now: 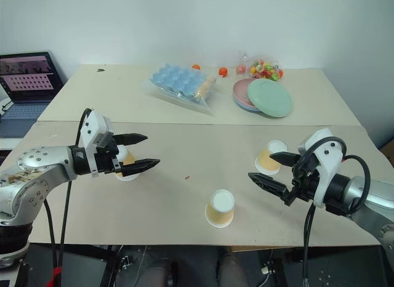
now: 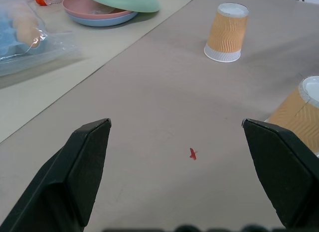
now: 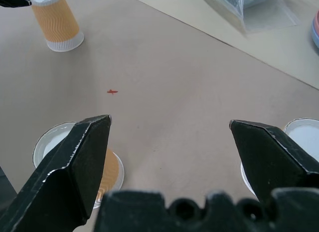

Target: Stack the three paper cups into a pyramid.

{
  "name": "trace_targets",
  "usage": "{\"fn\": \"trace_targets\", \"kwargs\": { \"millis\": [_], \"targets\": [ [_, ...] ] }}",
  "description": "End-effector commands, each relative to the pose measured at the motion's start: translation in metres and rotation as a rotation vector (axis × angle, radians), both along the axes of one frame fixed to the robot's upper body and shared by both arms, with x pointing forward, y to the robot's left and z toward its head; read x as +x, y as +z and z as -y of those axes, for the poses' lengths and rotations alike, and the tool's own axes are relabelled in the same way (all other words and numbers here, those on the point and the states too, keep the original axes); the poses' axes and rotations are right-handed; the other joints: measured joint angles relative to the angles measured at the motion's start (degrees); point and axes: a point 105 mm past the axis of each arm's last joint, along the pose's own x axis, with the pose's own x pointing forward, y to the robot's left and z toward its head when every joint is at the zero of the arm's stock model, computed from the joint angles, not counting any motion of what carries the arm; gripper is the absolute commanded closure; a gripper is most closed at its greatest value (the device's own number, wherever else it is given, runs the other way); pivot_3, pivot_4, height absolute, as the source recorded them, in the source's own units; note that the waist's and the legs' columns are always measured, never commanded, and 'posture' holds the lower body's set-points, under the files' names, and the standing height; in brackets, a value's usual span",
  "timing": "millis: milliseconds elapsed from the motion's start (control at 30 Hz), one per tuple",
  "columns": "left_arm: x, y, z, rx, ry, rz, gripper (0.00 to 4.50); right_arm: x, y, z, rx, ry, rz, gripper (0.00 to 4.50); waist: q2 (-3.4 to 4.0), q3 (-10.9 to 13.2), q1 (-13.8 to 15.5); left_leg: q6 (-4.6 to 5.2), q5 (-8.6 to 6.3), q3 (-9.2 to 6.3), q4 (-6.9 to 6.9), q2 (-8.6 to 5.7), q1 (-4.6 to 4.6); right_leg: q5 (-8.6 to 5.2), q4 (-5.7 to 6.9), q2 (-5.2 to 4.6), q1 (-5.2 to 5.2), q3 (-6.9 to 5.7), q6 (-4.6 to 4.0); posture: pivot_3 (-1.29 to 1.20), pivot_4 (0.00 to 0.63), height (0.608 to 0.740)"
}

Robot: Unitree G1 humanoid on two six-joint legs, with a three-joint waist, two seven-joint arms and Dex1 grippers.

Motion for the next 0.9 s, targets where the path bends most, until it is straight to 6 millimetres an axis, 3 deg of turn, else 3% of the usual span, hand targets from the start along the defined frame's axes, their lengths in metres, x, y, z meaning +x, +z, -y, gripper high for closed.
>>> {"fn": "trace_targets", "kwargs": {
  "millis": [33,233,433,633,900],
  "targets": [
    [0.004,0.019,0.001,-0.059,0.019,0.075,0.00,0.000,0.009,0.000,-0.009,-0.002,0.073,0.04,0.00,0.00,0.00,0.00,0.00,0.00,0.00,0.00,0.00,0.00,0.00,0.00,0.00,0.00,0.00,0.00,0.150,0.736],
    [0.011,0.029,0.018,-0.123,-0.018,0.082,0.00,-0.003,0.014,-0.001,-0.014,-0.014,0.099,0.04,-0.01,0.00,0.23,0.00,0.00,-0.02,0.04,-0.02,-0.02,0.01,0.01,0.00,0.00,-0.02,-0.01,0.00,0.150,0.736],
    [0.016,0.024,0.032,-0.148,-0.084,0.043,0.00,-0.033,0.022,-0.004,0.019,0.044,0.065,0.04,-0.01,0.00,0.36,0.00,0.00,-0.01,0.01,-0.04,-0.03,0.10,0.02,-0.01,0.01,0.00,-0.16,0.00,0.150,0.736],
    [0.024,0.025,0.043,-0.154,-0.148,0.032,0.00,-0.054,-0.012,-0.019,0.000,0.024,-0.037,0.04,-0.05,-0.02,0.49,0.00,0.00,-0.02,0.04,-0.03,0.03,0.00,0.04,0.01,0.08,-0.01,0.01,0.00,0.150,0.736],
    [0.025,0.026,0.050,-0.144,-0.198,0.030,0.00,-0.048,-0.046,-0.047,0.017,-0.014,-0.037,0.04,-0.08,-0.03,-0.16,-0.01,0.01,0.02,0.08,0.00,0.08,-0.08,0.12,0.05,0.06,0.10,0.13,0.00,0.150,0.736]
  ]
}}
